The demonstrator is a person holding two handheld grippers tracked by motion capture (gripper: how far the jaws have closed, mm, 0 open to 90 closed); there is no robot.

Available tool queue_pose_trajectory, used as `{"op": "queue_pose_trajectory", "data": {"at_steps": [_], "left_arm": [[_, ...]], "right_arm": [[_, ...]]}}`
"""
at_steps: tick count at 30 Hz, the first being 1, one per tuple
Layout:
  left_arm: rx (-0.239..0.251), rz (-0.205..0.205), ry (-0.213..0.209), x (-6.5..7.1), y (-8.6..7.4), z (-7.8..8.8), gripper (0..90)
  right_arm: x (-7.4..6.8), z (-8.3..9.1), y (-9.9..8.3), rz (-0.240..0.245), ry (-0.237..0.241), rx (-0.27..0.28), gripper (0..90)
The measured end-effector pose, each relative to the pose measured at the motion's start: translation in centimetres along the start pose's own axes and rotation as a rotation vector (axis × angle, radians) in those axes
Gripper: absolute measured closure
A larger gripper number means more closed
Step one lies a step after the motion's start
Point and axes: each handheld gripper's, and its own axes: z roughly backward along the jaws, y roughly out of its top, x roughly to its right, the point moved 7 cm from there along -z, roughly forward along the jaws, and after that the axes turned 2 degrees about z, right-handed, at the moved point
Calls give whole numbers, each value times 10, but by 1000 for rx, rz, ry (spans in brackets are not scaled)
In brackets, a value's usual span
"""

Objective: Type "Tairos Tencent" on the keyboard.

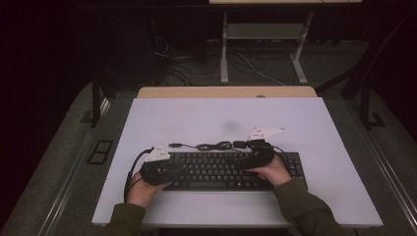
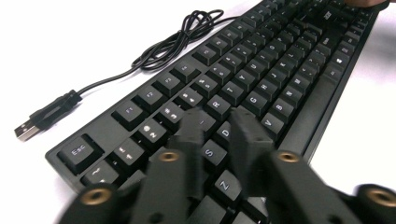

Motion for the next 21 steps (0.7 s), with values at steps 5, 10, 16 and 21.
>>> {"op": "queue_pose_trajectory", "data": {"at_steps": [5,10,16,21], "left_arm": [[5,7,-14,4,2,-2,522],[19,2,-23,8,5,-2,387],[29,5,-24,10,6,-4,252],[28,-2,-20,11,6,-7,174]], "right_arm": [[0,0,0,-4,-1,-1,249],[-1,-1,0,-5,-1,-2,255],[-2,-2,0,-5,-1,-10,289],[-2,-1,1,-13,-3,-11,354]]}}
